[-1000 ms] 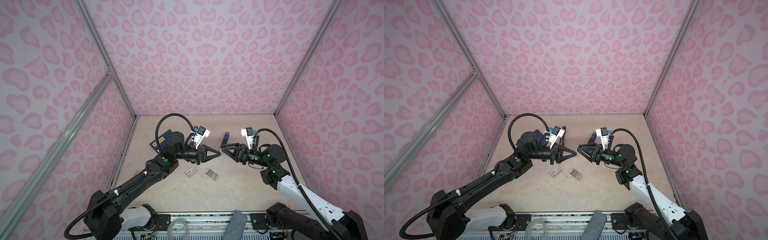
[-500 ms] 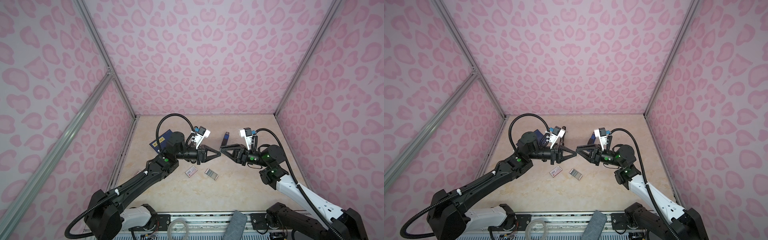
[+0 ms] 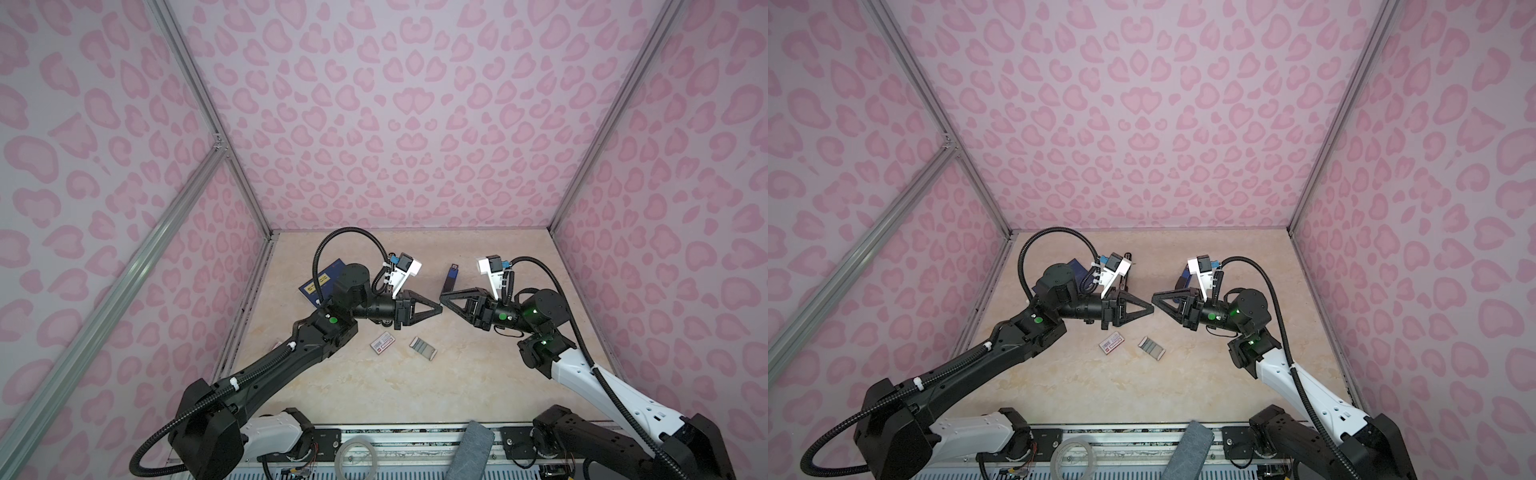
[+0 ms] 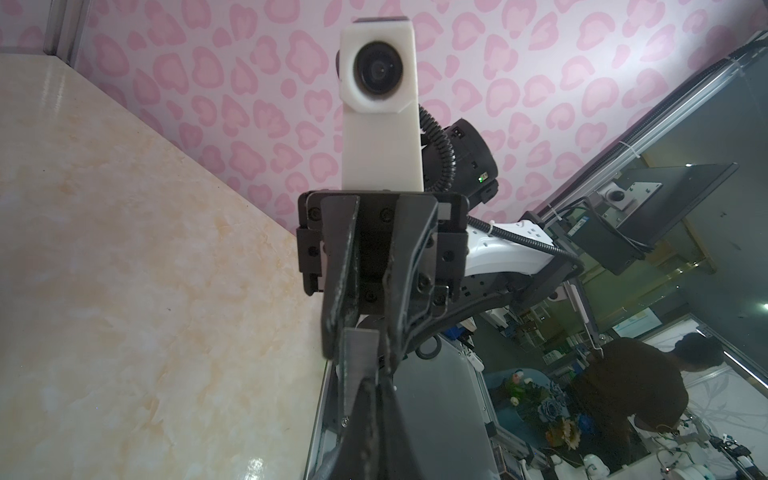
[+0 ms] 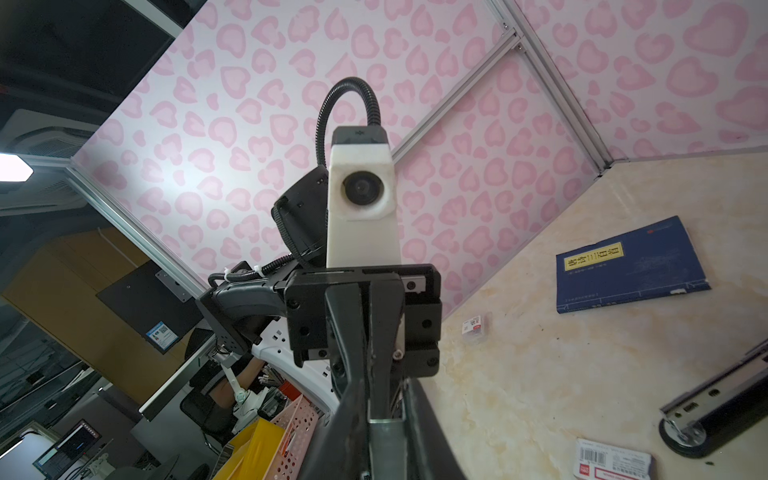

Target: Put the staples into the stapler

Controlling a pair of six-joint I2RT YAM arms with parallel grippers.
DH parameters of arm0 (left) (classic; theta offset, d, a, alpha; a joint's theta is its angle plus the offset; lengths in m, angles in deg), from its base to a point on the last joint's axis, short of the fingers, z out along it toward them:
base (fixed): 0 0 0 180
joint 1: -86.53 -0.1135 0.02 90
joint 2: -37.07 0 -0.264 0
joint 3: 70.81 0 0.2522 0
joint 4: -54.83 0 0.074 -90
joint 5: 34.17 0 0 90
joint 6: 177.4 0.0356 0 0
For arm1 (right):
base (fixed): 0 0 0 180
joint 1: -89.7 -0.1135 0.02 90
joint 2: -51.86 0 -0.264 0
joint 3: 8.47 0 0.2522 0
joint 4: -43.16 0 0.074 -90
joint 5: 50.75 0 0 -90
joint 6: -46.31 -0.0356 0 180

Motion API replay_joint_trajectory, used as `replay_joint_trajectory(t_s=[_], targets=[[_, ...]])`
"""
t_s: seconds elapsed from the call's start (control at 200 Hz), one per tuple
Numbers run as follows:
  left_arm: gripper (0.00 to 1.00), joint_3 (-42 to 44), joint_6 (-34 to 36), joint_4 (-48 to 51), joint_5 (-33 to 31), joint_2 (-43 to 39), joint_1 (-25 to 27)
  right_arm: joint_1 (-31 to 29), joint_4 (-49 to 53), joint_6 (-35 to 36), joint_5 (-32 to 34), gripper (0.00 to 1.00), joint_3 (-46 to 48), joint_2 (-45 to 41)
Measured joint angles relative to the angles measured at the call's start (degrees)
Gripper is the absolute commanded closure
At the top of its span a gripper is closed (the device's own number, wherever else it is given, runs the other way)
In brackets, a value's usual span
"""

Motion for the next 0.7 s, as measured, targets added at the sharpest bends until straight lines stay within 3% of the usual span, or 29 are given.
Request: replay_joint_trajectory(t_s=[0.175,0.35,0.595,0.7], targets=[[0.95,0.0,0.0,-0.2,-0.1,0.0,0.0,0.0,0.0,0.0,0.0,0.84,0.0,0.0],[0.76,0.0,0.0,-0.2,-0.3,0.0,0.0,0.0,0.3,0.5,0.1,0.84,0.0,-0.3],[0.65,0.9,0.2,0.1,-1.6,-1.2,-0.4,1.2,1.9,1.3,0.2,0.84,0.1,-1.3],[0.54,2.5,0.2,1.1,-3.6,-2.8,-1.7,2.5,1.9,1.5,0.1,0.84,0.3,-2.1]])
